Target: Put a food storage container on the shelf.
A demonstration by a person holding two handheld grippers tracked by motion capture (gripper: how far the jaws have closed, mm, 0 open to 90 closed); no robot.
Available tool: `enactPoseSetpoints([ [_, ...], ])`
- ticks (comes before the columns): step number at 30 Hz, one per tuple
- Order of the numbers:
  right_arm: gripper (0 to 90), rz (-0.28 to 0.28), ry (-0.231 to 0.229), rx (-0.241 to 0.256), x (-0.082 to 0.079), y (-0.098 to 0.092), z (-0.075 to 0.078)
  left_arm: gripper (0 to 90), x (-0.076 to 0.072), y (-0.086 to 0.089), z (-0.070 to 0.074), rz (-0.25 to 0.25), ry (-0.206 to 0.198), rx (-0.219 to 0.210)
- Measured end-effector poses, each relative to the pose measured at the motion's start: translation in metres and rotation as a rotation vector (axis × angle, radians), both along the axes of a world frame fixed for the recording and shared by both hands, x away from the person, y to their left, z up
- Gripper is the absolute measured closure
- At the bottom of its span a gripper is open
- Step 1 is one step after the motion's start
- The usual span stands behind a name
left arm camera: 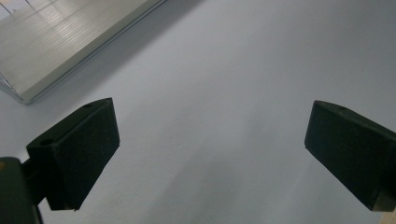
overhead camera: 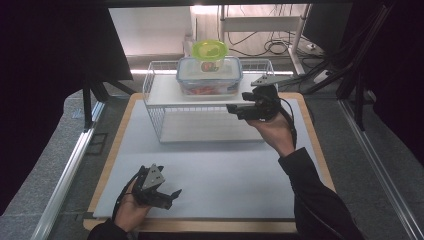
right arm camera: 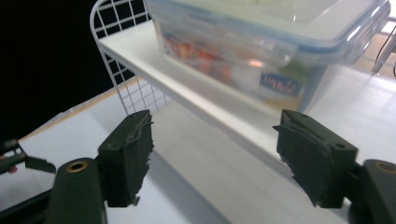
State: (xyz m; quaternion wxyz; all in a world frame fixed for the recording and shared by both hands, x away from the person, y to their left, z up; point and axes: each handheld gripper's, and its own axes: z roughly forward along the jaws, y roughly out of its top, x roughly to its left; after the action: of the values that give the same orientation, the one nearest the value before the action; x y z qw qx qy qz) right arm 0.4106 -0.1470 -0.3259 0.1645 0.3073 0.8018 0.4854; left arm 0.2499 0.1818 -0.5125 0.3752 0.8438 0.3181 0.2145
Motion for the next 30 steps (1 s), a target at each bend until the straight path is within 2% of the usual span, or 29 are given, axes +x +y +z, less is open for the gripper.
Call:
enactPoseSetpoints([
  [12,11.6,0.016,-0.012,-0.054,-0.028,-0.008,-0.025,2.9,0.0,-0.001,0.0,-0.001,0.008,-0.002],
  [18,8.7,0.017,-0.014,-0.064,-0.039,-0.015,-0.045,2.7,0.0,-0.001,-0.001,0.0,0.006,0.004],
  [26,7.0,0.012,0.007,-0.03,-0.051,-0.027,-0.068,2.6,0.0,-0.002,-0.001,0.0,0.008,0.005],
  [30,6.2,0.011,0.003,-0.029,-0.053,-0.033,-0.077,2.5,0.0,0.0,-0.002,-0.001,0.018,-0.017],
])
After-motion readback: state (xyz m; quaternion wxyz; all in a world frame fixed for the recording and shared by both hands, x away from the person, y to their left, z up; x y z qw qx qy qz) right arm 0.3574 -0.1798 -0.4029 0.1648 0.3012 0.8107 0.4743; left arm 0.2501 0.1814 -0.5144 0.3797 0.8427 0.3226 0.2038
